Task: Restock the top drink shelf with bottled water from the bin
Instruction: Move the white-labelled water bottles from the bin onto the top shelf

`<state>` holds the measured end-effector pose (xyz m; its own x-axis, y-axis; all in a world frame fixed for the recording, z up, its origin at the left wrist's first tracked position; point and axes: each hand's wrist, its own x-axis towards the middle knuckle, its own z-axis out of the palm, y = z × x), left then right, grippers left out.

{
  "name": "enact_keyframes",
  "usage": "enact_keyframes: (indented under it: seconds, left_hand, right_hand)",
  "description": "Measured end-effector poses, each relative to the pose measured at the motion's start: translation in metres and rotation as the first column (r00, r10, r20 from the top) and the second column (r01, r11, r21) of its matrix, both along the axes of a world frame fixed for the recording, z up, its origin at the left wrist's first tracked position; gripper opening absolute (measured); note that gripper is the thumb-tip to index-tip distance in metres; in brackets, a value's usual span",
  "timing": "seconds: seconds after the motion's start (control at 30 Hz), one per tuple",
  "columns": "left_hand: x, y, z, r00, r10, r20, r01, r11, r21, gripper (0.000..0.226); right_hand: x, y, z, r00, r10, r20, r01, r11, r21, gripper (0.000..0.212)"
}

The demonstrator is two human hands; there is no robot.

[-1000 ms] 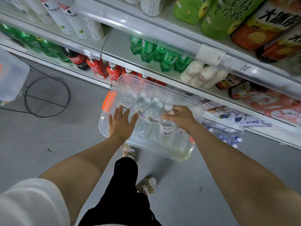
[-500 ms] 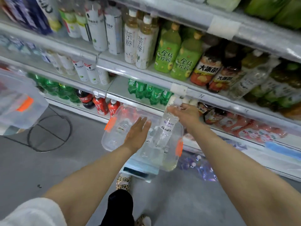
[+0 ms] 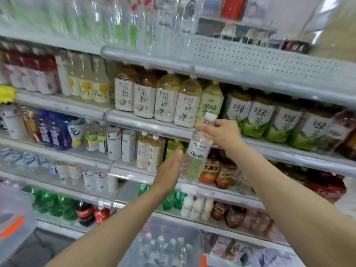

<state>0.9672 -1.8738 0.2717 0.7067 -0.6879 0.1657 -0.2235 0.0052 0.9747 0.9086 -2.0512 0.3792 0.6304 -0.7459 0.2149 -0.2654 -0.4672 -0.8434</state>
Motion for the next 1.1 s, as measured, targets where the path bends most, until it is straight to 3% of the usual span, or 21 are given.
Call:
enact_keyframes:
  seconds: [0.1,0.2,0.33,0.5,0.7,0.8,0.87,0.97,1.1]
  left_hand:
    - [0.013,-0.002,0.055,0.998,-0.035,0.051,0.041,0.99,-0.132,0.063]
    - [0.032,-0.009,0.105,0.994,-0.082,0.071,0.097,0.965,-0.245,0.071]
    - [0.057,-0.025,0.169,0.964,-0.129,0.233,0.197,0.934,-0.298,0.069]
    - [0.1,-0.052,0.226,0.946,-0.089,0.313,0.201,0.915,-0.349,0.065]
    - [0.154,-0.085,0.252,0.913,-0.073,0.401,0.216,0.921,-0.324,0.071]
    - [0.177,-0.097,0.257,0.905,-0.076,0.418,0.207,0.938,-0.278,0.082]
    - [0.191,-0.103,0.26,0.899,-0.081,0.431,0.197,0.952,-0.233,0.087]
    - [0.208,-0.111,0.262,0.869,-0.074,0.489,0.18,0.968,-0.174,0.073]
    - [0.221,-0.117,0.26,0.848,-0.041,0.528,0.127,0.984,-0.127,0.073]
  right_hand:
    - [0.012,-0.005,0.069,0.994,0.013,0.106,-0.005,0.997,-0.076,0.053]
    - [0.027,-0.01,0.134,0.975,0.012,0.224,0.025,0.986,-0.163,0.063]
    - [0.052,-0.012,0.214,0.94,0.042,0.339,0.041,0.972,-0.232,0.085]
    - [0.089,-0.018,0.28,0.905,0.051,0.422,0.112,0.929,-0.352,0.067]
    - [0.143,-0.039,0.308,0.891,0.04,0.452,0.165,0.9,-0.404,0.069]
    - [0.169,-0.053,0.31,0.882,0.033,0.47,0.192,0.885,-0.424,0.052]
    - [0.184,-0.06,0.31,0.879,0.033,0.476,0.199,0.882,-0.428,0.059]
    - [0.203,-0.068,0.31,0.882,0.024,0.47,0.203,0.882,-0.426,0.072]
    - [0.22,-0.077,0.307,0.893,0.018,0.45,0.199,0.88,-0.43,0.057]
